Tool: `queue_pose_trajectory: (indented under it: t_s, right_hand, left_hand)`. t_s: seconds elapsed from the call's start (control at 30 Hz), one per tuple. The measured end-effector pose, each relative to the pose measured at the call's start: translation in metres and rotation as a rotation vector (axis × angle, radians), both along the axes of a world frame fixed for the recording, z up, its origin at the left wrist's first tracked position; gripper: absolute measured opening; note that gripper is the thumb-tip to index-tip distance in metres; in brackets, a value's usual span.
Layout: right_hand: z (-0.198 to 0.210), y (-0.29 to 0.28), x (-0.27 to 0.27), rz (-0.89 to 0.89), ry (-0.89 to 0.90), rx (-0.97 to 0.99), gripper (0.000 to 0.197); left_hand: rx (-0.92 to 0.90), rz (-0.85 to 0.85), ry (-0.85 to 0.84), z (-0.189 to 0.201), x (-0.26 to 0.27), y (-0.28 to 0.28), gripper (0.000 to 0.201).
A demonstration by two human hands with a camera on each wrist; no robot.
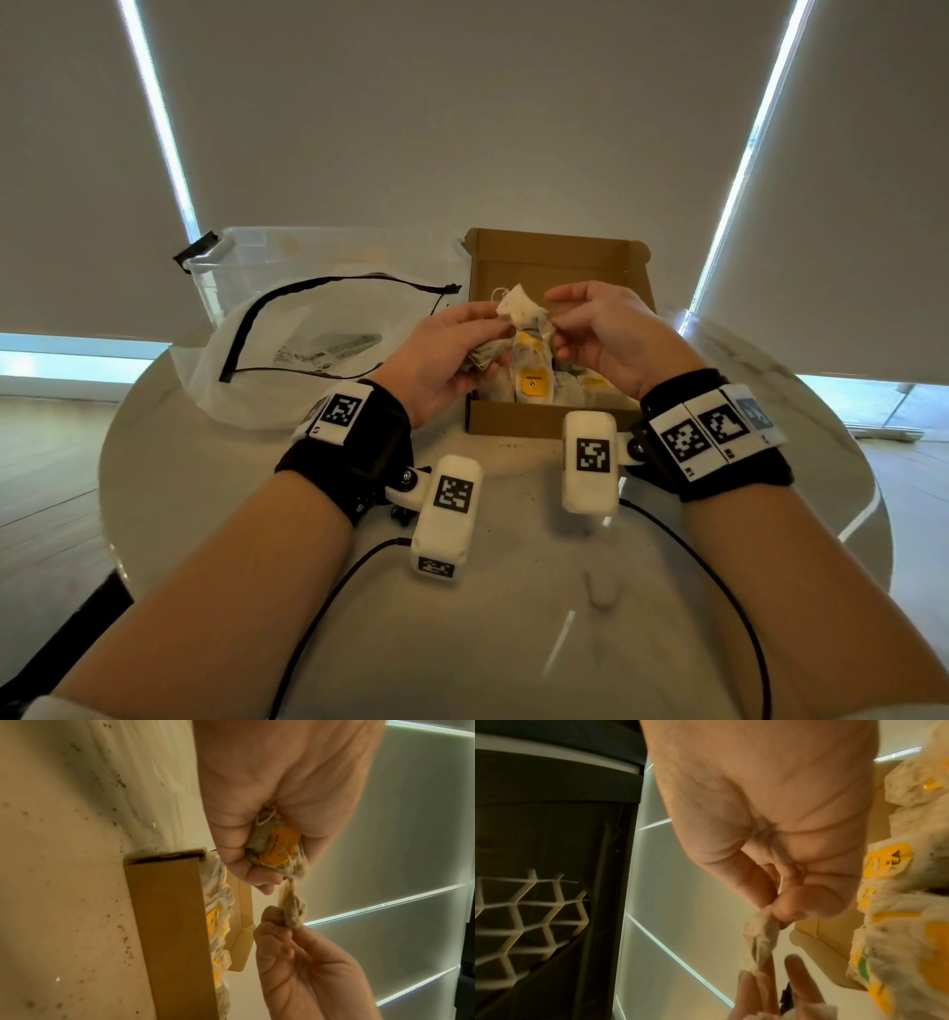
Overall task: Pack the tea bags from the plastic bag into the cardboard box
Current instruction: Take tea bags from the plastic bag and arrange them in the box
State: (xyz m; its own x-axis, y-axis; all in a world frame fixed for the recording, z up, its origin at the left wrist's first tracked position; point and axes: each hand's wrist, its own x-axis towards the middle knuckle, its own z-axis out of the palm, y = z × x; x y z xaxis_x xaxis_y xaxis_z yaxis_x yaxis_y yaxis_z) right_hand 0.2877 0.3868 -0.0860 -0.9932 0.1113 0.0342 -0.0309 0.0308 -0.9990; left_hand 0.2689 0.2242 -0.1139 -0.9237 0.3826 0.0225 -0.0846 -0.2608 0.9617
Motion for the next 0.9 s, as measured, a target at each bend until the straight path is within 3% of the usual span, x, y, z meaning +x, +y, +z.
queue_pose_trajectory:
  t_s: [0.27,0.43,0.53,0.6,0.73,0.9]
  right_hand:
    - [-0.002,-0.001,0.003,0.363,-0.149,-0.366,0.025]
    - [-0.003,-0.006,0.001,0.416,-0.172,-0.383,0.023]
    - [-0.002,-0.008,0.002,0.373,-0.129,-0.276,0.024]
    - [0.0,-0.008,0.003,0.283,-0.064,-0.096,0.022]
    - [0.0,0.0,0.003,0.1,0.087,0.259,0.04]
    - [-0.001,0.006,0.006,0.045,0.248,0.433,0.008]
  left_hand:
    - [-0.006,-0.193,0.126,-0.003,0.003,0.0,0.027]
    - [-0.012,-0.09,0.205,-0.004,0.001,0.0,0.014]
    - [-0.031,-0.036,0.218,-0.004,0.0,0.001,0.01]
    - [-0.042,0.018,0.212,-0.002,-0.001,0.001,0.007]
    - [-0.081,0.089,0.197,-0.002,-0.004,0.001,0.005]
    - [-0.133,0.088,0.238,-0.004,-0.002,0.003,0.004]
